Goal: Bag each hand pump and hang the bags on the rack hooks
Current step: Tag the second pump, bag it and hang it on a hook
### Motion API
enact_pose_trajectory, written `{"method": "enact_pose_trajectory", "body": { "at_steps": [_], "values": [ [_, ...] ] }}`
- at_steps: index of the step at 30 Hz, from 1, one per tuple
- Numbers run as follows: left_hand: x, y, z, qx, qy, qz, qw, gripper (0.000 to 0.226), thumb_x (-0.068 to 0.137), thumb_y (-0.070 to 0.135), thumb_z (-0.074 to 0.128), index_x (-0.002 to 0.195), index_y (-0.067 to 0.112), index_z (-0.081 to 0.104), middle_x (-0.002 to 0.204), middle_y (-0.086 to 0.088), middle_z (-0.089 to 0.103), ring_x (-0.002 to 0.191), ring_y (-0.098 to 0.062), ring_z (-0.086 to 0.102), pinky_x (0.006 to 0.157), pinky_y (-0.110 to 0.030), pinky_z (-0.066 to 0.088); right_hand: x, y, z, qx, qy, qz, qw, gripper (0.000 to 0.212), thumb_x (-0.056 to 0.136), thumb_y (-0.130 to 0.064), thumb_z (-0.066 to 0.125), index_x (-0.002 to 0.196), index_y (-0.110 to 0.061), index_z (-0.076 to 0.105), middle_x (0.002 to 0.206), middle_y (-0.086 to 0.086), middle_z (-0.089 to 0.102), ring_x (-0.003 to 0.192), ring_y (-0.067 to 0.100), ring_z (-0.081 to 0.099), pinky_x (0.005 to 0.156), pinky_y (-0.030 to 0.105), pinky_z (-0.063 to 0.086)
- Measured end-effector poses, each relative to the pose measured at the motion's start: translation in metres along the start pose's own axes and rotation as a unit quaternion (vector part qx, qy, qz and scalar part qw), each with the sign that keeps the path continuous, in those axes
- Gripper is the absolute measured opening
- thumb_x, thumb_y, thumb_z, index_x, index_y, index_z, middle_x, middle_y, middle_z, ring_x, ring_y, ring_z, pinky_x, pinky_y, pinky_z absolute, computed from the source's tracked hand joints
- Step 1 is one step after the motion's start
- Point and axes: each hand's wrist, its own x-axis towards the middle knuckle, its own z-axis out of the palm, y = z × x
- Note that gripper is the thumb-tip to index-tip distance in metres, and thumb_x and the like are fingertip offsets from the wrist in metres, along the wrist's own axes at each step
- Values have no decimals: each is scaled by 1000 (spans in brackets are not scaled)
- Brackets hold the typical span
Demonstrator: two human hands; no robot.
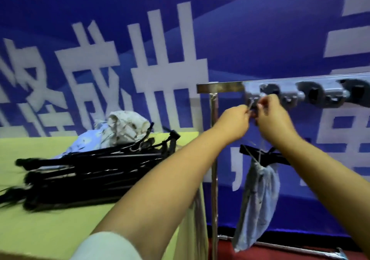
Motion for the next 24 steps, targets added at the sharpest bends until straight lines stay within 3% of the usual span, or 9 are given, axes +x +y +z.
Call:
{"method": "enact_pose_trajectory", "body": {
  "at_steps": [4, 7, 10, 13, 14, 16, 19, 21, 24],
  "values": [
    [-26, -7, -19, 42, -59, 0, 997, 35, 101, 25, 40, 114, -2, 58, 119, -23, 58, 110, -36, 53, 81, -35, 38, -15, -2, 8, -13, -4, 6, 1000, 24, 94, -8, 46, 117, -4, 42, 110, 31, 60, 97, 47, 56, 74, 44, 40],
    [-71, -29, -51, 79, -86, -1, 993, 43, 99, 31, 44, 133, 5, 48, 134, -15, 50, 121, -29, 49, 96, -33, 39, -24, -8, 11, 28, -10, 27, 999, 27, 96, -10, 45, 122, -6, 41, 115, 26, 60, 102, 43, 55, 73, 40, 36],
    [-128, -66, -92, 85, -32, -21, 996, 38, 98, 28, 46, 134, 15, 48, 135, -4, 50, 122, -18, 47, 99, -28, 36, -39, -14, 12, 10, 22, 18, 1000, 36, 93, -6, 48, 128, -2, 41, 126, 28, 49, 113, 40, 47, 86, 39, 37],
    [-179, -112, -132, 47, 63, -111, 991, 30, 98, 22, 46, 127, 18, 55, 128, 2, 55, 117, -12, 51, 98, -25, 37, -72, -32, 21, -12, 102, -127, 986, 35, 88, 1, 52, 122, 2, 45, 123, 29, 41, 113, 36, 39, 93, 35, 33],
    [-192, -131, -141, 36, 96, -152, 983, 29, 97, 20, 47, 124, 17, 56, 127, 1, 56, 116, -12, 52, 97, -25, 38, -81, -40, 31, -8, 84, -162, 983, 31, 88, -2, 54, 118, 0, 48, 117, 24, 44, 108, 33, 42, 91, 37, 36],
    [-214, -170, -147, 46, 132, -231, 963, 29, 95, 14, 48, 122, 14, 58, 126, -2, 58, 117, -16, 53, 98, -26, 39, -88, -61, 54, -3, -38, -148, 988, 26, 91, -15, 55, 114, -5, 53, 107, 10, 47, 97, 24, 49, 84, 38, 43],
    [-235, -212, -135, 96, 108, -293, 945, 35, 93, 10, 48, 128, 13, 56, 134, -4, 55, 123, -21, 51, 102, -27, 36, -82, -88, 99, -5, -258, 25, 966, 36, 93, -34, 52, 111, -3, 57, 98, 13, 60, 84, 24, 56, 76, 37, 49],
    [-240, -227, -128, 116, 98, -294, 944, 37, 94, 12, 48, 131, 13, 53, 136, -4, 52, 125, -21, 49, 104, -28, 36, -77, -94, 125, -2, -311, 73, 948, 40, 94, -35, 52, 100, 3, 60, 82, 17, 61, 69, 23, 54, 70, 36, 49],
    [-237, -237, -126, 120, 74, -277, 951, 38, 96, 25, 50, 133, 16, 52, 137, -3, 52, 125, -21, 49, 105, -32, 37, -70, -93, 154, -22, -331, 104, 937, 33, 95, -36, 50, 80, -7, 53, 66, 6, 48, 58, 17, 47, 52, 27, 39]
  ]
}}
